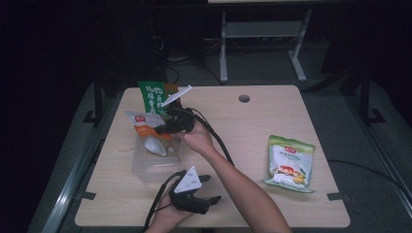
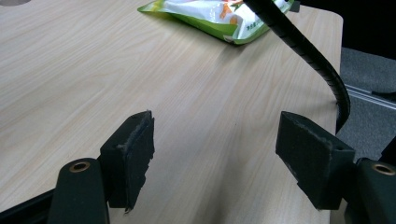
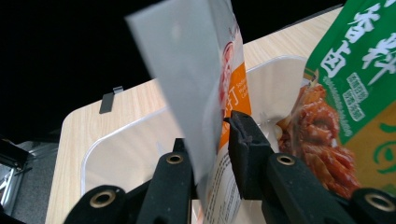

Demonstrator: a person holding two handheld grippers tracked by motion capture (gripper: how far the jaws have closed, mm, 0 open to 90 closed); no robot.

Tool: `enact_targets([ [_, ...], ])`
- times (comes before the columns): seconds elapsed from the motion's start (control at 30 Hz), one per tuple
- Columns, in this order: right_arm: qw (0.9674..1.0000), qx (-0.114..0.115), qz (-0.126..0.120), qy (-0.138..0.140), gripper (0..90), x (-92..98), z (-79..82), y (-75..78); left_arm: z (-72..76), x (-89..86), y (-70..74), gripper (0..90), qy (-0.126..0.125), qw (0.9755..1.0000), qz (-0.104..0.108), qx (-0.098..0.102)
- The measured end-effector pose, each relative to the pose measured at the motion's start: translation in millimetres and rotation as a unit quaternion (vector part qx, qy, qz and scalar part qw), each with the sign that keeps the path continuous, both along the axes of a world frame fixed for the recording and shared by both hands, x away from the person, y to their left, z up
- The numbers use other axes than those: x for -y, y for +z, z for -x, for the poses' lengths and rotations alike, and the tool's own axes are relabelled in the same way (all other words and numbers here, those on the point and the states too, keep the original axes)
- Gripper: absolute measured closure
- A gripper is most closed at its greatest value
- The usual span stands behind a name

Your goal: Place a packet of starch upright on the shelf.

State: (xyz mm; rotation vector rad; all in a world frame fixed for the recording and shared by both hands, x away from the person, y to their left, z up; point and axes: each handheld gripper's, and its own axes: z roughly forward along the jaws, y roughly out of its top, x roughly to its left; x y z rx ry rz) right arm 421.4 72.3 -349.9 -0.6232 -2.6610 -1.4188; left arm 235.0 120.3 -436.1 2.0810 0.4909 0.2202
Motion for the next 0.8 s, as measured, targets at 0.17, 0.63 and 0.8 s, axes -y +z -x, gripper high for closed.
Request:
enact_targets([
  [0.17, 0.9999, 0.008, 0.007, 0.004, 84.9, 3.3, 3.1, 3.3, 0.2, 0.8, -0.6, 27.4, 0.001, 1.0000, 0.002, 0.000],
  [0.63, 1.0000, 0.003, 0.006, -0.004, 83.1, 8.3, 1.0, -0.4, -0.6, -0.1, -0.3, 26.9, 0.004, 1.0000, 0.001, 0.001],
  [0.8, 0.9999, -0.008, 0.007, -0.001, 74.9, 13.2, 1.7, 1.7, -1.3, 0.0, -0.4, 26.4, 0.005, 1.0000, 0.000, 0.002],
])
